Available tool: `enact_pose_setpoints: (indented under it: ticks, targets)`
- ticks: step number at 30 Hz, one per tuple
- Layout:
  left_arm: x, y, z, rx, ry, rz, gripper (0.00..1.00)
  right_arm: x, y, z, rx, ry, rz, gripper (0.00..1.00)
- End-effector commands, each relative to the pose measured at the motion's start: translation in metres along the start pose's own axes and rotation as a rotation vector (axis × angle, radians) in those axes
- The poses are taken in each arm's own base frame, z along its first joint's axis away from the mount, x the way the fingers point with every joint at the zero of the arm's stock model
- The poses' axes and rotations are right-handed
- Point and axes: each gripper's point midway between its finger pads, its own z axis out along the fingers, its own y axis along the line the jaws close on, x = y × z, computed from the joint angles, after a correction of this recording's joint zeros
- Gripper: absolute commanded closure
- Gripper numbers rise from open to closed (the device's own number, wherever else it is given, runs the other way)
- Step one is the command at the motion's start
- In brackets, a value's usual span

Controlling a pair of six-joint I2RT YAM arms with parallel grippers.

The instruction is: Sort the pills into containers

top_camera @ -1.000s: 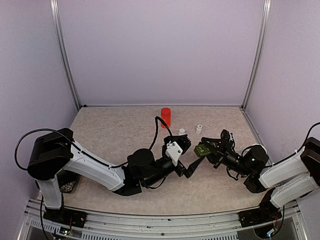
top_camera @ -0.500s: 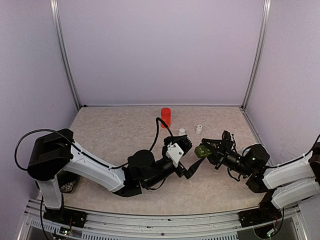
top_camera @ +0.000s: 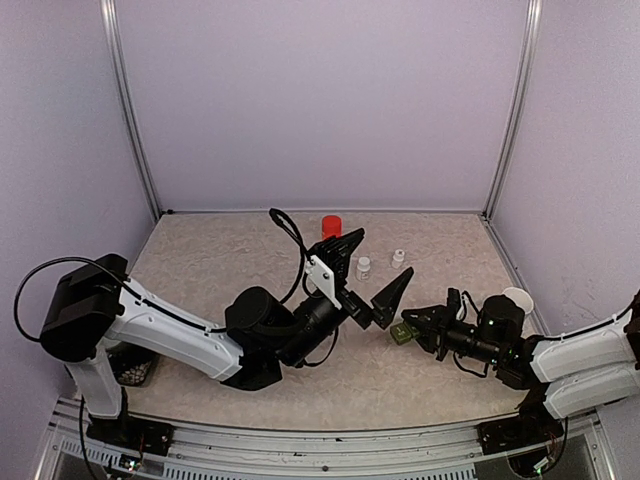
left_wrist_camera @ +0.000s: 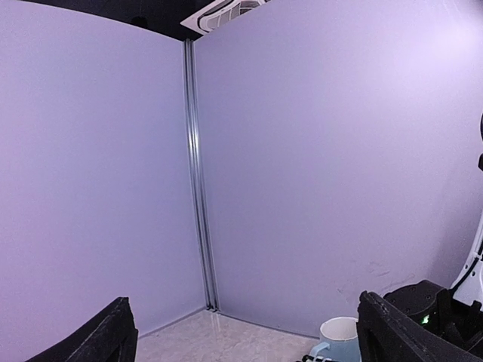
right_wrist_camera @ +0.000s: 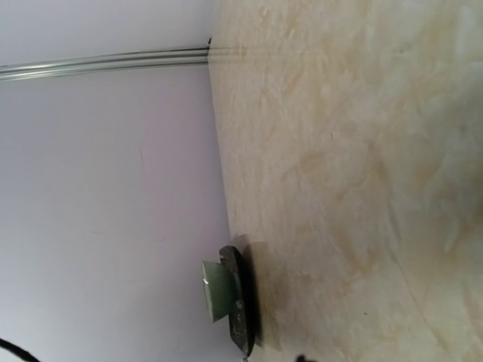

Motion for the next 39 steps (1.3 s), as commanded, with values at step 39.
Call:
enact_pose_setpoints:
  ticks: [39]
  targets:
    - [0.094, -0.028, -0.015, 0.218, 0.247, -0.002, 0.24, 0.023, 0.130, -0.015, -0.435, 0.158, -0.067, 0.92]
